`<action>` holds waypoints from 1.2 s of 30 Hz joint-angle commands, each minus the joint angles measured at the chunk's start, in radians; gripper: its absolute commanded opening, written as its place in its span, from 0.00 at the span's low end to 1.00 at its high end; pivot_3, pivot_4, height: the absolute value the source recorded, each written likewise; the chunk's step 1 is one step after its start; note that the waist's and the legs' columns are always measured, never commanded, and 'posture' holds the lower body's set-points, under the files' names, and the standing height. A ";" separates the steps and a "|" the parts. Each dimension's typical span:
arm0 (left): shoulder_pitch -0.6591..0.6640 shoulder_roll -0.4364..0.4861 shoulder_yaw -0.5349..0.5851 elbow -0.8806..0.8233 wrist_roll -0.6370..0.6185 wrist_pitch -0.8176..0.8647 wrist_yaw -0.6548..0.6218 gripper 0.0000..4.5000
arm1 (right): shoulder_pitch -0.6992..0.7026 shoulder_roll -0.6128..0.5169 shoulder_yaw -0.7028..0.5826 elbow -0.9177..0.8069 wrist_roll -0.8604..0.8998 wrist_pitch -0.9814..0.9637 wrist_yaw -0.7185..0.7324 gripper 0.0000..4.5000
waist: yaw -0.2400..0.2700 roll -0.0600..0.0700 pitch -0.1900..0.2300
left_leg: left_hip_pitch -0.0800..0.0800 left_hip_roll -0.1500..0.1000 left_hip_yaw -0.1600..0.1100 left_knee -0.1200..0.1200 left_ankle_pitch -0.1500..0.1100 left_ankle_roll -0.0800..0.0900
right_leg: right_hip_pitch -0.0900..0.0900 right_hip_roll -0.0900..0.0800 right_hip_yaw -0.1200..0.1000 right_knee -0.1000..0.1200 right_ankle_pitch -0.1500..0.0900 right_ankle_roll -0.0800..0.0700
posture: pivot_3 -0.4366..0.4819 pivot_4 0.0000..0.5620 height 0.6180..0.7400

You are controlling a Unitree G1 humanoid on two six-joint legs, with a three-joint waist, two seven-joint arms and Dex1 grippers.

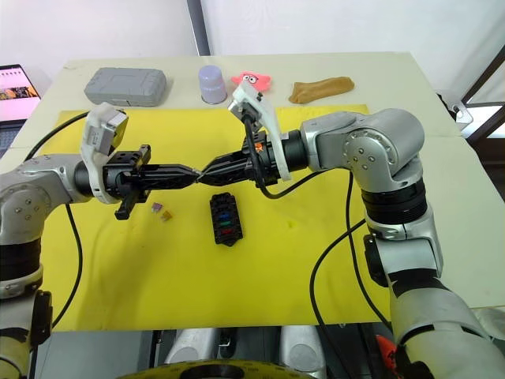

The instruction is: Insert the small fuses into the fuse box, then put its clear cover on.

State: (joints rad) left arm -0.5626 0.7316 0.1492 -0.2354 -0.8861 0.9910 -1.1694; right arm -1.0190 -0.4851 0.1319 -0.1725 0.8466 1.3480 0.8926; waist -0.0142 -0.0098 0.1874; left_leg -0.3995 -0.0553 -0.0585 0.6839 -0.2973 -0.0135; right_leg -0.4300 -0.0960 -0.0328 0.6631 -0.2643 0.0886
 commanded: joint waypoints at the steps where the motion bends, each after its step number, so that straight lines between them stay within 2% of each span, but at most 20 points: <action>1: -0.007 0.009 0.014 -0.012 -0.022 -0.018 0.007 0.00 | -0.014 -0.003 -0.004 -0.030 0.018 -0.013 0.013 0.01 | 0.000 0.000 0.000 | 0.000 0.000 0.000 0.000 0.000 0.000 | 0.000 0.000 0.000 0.000 0.000 0.000 | 0.48 0.27 0.92; 14: 0.001 0.029 -0.003 -0.017 -0.031 -0.012 0.000 0.00 | -0.020 -0.009 -0.003 -0.030 0.023 -0.015 0.013 0.00 | 0.000 0.000 0.000 | 0.000 0.000 0.000 0.000 0.000 0.000 | 0.000 0.000 0.000 0.000 0.000 0.000 | 0.48 0.27 0.92; 23: -0.007 0.046 -0.005 -0.016 -0.050 0.002 -0.009 0.00 | 0.002 -0.034 0.023 -0.055 -0.012 -0.090 0.032 0.00 | 0.000 0.000 0.000 | 0.000 0.000 0.000 0.000 0.000 0.000 | 0.000 0.000 0.000 0.000 0.000 0.000 | 0.48 0.27 0.92; 26: -0.016 0.054 -0.005 -0.010 -0.065 0.042 0.012 0.00 | 0.004 -0.036 0.022 -0.053 -0.007 -0.085 0.029 0.20 | 0.000 0.000 0.000 | 0.000 0.000 0.000 0.000 0.000 0.001 | 0.000 0.000 0.000 0.000 0.000 0.000 | 0.48 0.27 0.92; 28: -0.019 0.055 -0.004 -0.010 -0.071 0.047 0.020 0.00 | 0.003 -0.035 0.019 -0.050 -0.002 -0.079 0.027 0.39 | 0.000 0.000 0.000 | 0.000 0.000 0.000 0.000 0.000 0.001 | 0.000 0.000 0.000 0.000 0.000 0.000 | 0.48 0.27 0.92; 36: -0.019 0.050 -0.003 -0.017 -0.068 0.034 0.016 0.00 | -0.003 -0.027 0.005 -0.035 0.022 -0.048 0.020 0.39 | 0.000 0.000 0.000 | 0.000 0.000 0.000 0.000 0.000 0.000 | 0.000 0.000 0.000 0.000 0.000 0.000 | 0.48 0.27 0.92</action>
State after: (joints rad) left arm -0.5634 0.7743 0.1333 -0.2339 -0.9296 1.0367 -1.1512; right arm -1.0037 -0.5186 0.1723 -0.1936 0.8467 1.2975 0.9121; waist -0.0141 -0.0097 0.1874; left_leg -0.3996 -0.0552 -0.0586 0.6838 -0.2976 -0.0131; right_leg -0.4300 -0.0960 -0.0327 0.6628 -0.2643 0.0887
